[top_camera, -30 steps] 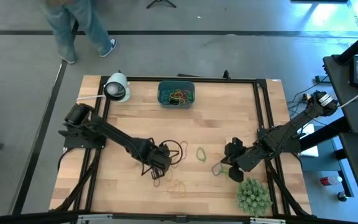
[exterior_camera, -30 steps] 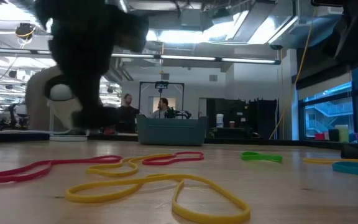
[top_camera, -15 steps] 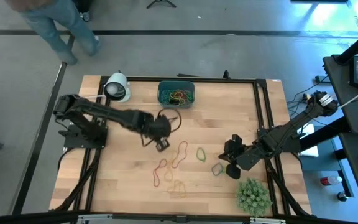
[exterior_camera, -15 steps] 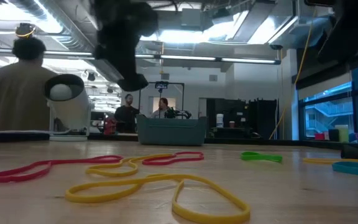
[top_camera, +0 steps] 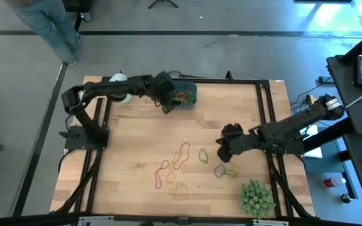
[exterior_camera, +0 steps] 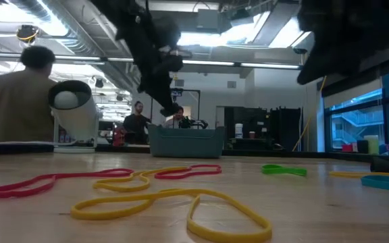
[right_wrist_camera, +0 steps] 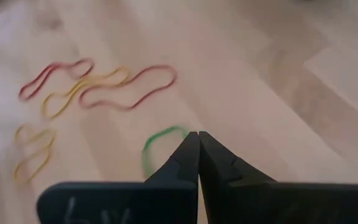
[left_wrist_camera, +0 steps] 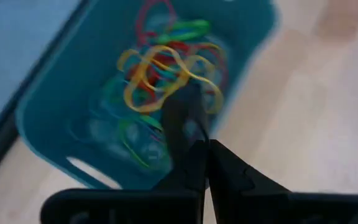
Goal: Pick and place rubber bands into bin
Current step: Put the black rubber band into the blue bin
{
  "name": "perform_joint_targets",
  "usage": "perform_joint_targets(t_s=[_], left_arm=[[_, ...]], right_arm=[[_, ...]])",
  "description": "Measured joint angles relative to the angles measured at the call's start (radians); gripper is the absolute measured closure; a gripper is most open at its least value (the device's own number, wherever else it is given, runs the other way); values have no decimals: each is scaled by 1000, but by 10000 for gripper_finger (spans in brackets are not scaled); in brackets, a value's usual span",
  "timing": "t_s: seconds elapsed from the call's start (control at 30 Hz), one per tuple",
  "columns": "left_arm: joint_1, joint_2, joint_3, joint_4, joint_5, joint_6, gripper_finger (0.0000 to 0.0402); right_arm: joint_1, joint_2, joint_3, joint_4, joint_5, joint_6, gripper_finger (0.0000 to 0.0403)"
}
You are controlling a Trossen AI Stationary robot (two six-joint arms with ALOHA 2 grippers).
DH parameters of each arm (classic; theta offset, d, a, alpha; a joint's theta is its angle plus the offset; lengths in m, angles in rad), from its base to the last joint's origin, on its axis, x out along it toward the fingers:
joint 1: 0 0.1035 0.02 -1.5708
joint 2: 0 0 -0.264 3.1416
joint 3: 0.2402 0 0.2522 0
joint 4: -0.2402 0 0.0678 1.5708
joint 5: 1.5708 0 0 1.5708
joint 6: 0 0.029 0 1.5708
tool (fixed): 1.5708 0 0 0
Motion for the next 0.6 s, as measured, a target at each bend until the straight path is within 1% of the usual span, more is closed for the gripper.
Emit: perform_joint_targets(t_s=[0.1, 0.17, 0.27, 0.37, 0.47, 0.6], left_arm=[[64, 67, 35, 0, 47, 70, 399], [88, 122, 76, -9, 65, 121, 399], [101, 201, 146, -31, 82, 182, 398], [101, 267, 198, -55, 66, 231, 393], [100, 307, 236, -77, 37, 268, 373], [100, 328, 242, -87, 31, 293, 335]], right_arm=[[-55, 0, 0, 0, 0, 16, 398], [-86, 0, 0, 0, 0, 27, 398], [-123, 0, 0, 1, 0, 43, 398], [-146, 0, 0, 7, 0, 61, 398], [-156, 0, 0, 8, 0, 84, 398], [-156, 0, 0, 8, -1, 95, 398]])
